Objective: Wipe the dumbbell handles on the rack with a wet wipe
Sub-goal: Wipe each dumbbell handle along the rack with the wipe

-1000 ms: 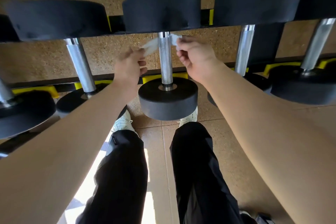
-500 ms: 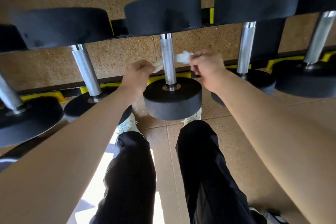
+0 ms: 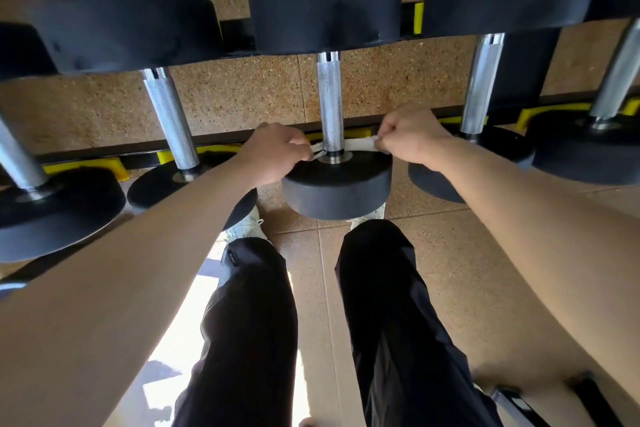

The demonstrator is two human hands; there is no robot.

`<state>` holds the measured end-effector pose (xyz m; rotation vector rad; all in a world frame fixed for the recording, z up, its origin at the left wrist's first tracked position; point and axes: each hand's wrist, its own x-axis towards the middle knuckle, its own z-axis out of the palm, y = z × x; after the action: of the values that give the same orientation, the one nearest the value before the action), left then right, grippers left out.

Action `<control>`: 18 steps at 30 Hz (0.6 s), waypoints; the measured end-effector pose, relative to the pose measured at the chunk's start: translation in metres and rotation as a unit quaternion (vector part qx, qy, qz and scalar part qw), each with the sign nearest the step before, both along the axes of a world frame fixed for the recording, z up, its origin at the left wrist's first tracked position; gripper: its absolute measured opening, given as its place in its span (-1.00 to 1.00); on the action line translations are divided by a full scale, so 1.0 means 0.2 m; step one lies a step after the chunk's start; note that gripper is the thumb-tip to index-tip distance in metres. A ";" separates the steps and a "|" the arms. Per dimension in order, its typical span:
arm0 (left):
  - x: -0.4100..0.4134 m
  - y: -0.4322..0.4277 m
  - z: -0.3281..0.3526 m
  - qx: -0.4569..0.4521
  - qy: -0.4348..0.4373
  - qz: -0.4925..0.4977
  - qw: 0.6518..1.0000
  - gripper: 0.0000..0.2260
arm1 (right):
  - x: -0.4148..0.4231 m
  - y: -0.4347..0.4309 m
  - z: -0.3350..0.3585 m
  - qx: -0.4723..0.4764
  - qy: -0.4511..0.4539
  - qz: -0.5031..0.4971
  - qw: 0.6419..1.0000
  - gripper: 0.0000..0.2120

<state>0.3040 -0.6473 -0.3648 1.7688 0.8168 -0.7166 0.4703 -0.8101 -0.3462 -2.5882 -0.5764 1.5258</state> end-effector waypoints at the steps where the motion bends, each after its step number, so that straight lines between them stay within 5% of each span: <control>1: 0.01 -0.01 0.00 -0.007 -0.001 0.001 1.000 -0.87 | 0.01 -0.01 0.00 0.003 -0.006 0.003 1.000 -0.97; 8: -0.10 0.07 0.08 -0.037 0.042 0.032 0.998 -0.70 | -0.12 0.12 -0.05 0.071 0.032 0.055 0.995 -0.94; 11: -0.05 0.05 0.06 -0.023 0.026 0.021 0.999 -0.82 | -0.02 0.04 0.01 0.071 0.051 -0.006 0.996 -0.95; 15: 0.06 -0.01 0.05 -0.062 0.039 0.090 0.993 -0.74 | 0.05 -0.04 0.05 0.106 0.057 -0.130 0.984 -0.95; 18: 0.06 0.02 0.08 -0.072 0.047 0.141 0.986 -0.79 | -0.05 0.03 0.02 0.115 0.087 -0.125 0.982 -0.90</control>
<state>0.3158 -0.6427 -0.3479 1.4622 1.0299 -0.6557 0.4604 -0.8042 -0.3426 -2.2320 -0.3688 1.4843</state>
